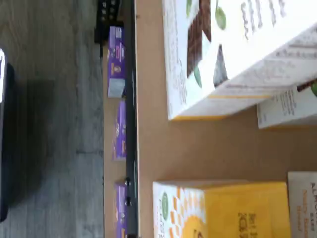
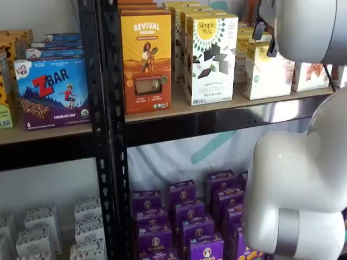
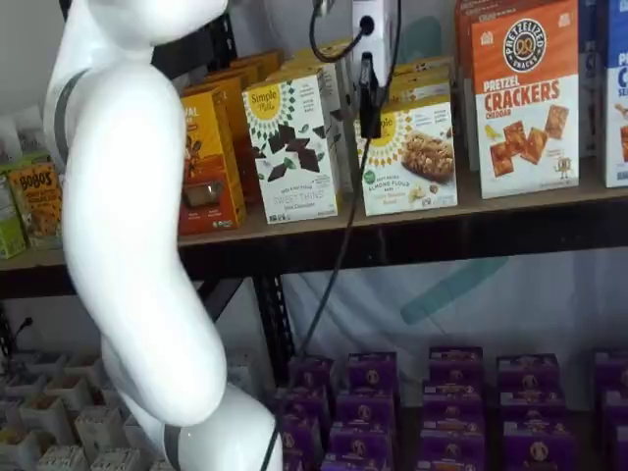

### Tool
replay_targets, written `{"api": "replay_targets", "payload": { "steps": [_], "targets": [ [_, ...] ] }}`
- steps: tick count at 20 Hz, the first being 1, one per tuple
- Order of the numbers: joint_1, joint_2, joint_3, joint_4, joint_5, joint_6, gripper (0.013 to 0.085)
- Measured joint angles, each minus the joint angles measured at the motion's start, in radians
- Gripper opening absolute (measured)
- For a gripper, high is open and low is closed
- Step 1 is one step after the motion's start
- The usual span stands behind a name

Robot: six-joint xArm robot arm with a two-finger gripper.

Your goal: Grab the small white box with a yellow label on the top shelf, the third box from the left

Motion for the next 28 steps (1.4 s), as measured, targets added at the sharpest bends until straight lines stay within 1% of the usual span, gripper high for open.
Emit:
{"api": "replay_targets", "payload": {
  "steps": [2,4,7,10,13,19,21,22,24,25,26,27,28],
  "targets": [
    [0.002,0.013,0.007,-0.013,-0.018,-0.005,0.085],
    [0.003,0.035,-0.007,-0.027,-0.01,-0.007,0.085],
    [0.01,0.078,-0.052,-0.07,0.036,-0.003,0.085],
    [0.017,0.114,-0.095,-0.1,0.08,0.002,0.085],
    [0.02,0.13,-0.111,-0.105,0.09,0.004,0.085],
    [0.025,0.146,-0.131,-0.097,0.107,0.011,0.085],
    [0.028,0.146,-0.131,-0.097,0.108,0.014,0.077],
    [0.028,0.144,-0.129,-0.097,0.106,0.014,0.077],
    [0.028,0.14,-0.122,-0.096,0.1,0.014,0.069],
    [0.027,0.138,-0.12,-0.094,0.097,0.014,0.069],
    [0.027,0.137,-0.118,-0.093,0.096,0.014,0.065],
    [0.026,0.136,-0.117,-0.093,0.095,0.013,0.065],
    [0.026,0.134,-0.115,-0.092,0.094,0.013,0.061]
  ]
}}
